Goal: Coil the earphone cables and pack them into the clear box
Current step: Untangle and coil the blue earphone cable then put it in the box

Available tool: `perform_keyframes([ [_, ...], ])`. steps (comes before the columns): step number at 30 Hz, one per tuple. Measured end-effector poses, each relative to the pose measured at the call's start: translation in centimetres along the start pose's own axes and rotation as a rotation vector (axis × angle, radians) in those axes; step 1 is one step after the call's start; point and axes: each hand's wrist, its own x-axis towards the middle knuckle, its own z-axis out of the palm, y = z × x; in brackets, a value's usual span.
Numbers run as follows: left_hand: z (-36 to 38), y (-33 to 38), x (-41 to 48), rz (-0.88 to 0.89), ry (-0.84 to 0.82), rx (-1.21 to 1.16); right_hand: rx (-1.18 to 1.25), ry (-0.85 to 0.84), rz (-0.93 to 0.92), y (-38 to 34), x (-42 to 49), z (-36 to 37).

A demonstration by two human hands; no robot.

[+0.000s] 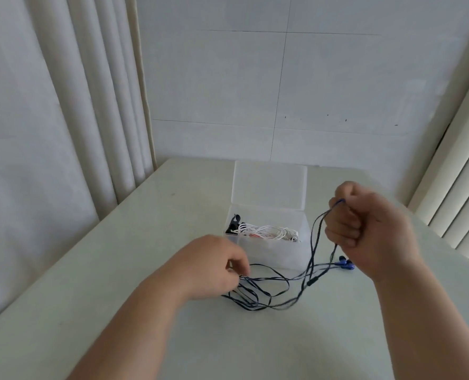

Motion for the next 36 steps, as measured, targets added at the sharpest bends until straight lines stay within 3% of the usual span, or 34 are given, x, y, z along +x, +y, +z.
perform_keyframes([
  [3,0.4,-0.3,0.2,-0.028,-0.093,0.109,-0.479,0.008,0.118,0.1,0.0,0.3],
  [8,1.2,-0.4,0.2,-0.075,-0.195,0.198,-1.195,-0.213,0.511,0.9,-0.6,1.1],
  [11,1.0,-0.8,0.2,-0.104,-0.198,0.190,-1.312,-0.317,0.662,1.3,-0.9,1.6],
  [17,0.9,-0.9,0.2,-0.090,-0.182,0.235,-1.381,-0.346,0.317,1.7,-1.1,4.1],
  [22,0.7,-0.9,0.2,-0.066,-0.149,0.217,-1.617,-0.642,0.547,3.8,-2.1,6.6],
  [27,0.3,-1.3,0.1,-0.116,-0.035,0.091,-1.775,-0.613,0.577,5.7,-1.8,6.5],
  [36,-0.2,-0.7,0.2,-0.110,0.170,-0.016,-1.782,-0.587,0.468,6.5,-1.4,5.0],
])
